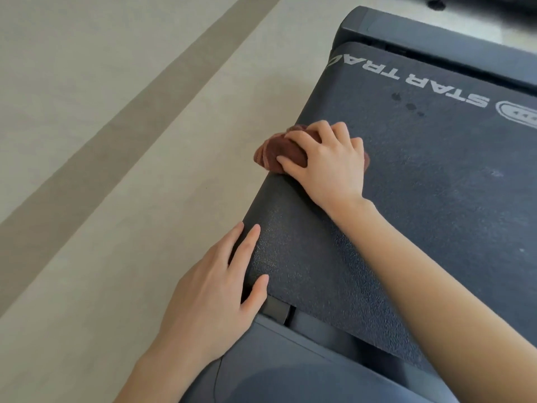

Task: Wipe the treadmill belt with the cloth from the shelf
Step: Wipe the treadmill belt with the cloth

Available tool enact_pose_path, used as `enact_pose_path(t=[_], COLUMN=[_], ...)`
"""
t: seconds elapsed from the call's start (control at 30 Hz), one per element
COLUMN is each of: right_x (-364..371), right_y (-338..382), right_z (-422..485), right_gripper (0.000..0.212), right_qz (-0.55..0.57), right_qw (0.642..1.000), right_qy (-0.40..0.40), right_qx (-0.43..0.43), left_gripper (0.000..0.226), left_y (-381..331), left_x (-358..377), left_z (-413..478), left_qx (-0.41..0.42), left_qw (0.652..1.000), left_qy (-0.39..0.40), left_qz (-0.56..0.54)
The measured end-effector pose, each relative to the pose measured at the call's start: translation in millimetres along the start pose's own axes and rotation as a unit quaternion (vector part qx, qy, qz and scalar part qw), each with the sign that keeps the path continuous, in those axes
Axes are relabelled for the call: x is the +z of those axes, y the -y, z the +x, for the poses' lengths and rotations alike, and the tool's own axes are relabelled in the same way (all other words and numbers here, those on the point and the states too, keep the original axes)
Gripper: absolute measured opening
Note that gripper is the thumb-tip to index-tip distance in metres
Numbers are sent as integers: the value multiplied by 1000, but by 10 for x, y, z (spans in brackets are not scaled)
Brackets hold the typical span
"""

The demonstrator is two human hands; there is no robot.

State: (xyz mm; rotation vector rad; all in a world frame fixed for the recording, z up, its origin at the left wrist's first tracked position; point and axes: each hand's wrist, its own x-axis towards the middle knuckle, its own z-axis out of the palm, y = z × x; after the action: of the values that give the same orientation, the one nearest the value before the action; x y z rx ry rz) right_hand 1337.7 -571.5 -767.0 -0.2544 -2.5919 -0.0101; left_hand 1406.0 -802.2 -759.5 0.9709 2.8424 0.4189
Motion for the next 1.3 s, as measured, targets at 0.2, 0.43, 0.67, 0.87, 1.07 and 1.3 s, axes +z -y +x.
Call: enact_pose_path(t=[0.2, 0.43, 0.67, 0.87, 1.07, 1.3], right_x=[-103, -541, -873, -1085, -1303, -1594], right_y=[26, 10, 175, 110, -251, -700], right_z=[-147, -714, -1232, -1579, -1849, -2246], right_gripper=[35, 36, 35, 36, 39, 42], right_qz=[31, 103, 115, 129, 95, 55], right_qw=[999, 993, 991, 988, 986, 976], right_qy=[-9, 50, 72, 84, 73, 72], right_qx=[16, -17, -11, 22, 117, 197], left_gripper=[59, 73, 73, 70, 68, 71], left_y=[-31, -25, -52, -155, -431, -673], left_x=[-15, -16, -60, 11, 160, 293], left_z=[-137, -205, -201, -58, 4, 206], left_qx=[-19, -7, 47, 121, 180, 210], left_qw=[1000, 999, 996, 991, 984, 977], left_qy=[-16, -49, -64, -26, -10, 6], left_qz=[3, -1, -49, -41, -4, 40])
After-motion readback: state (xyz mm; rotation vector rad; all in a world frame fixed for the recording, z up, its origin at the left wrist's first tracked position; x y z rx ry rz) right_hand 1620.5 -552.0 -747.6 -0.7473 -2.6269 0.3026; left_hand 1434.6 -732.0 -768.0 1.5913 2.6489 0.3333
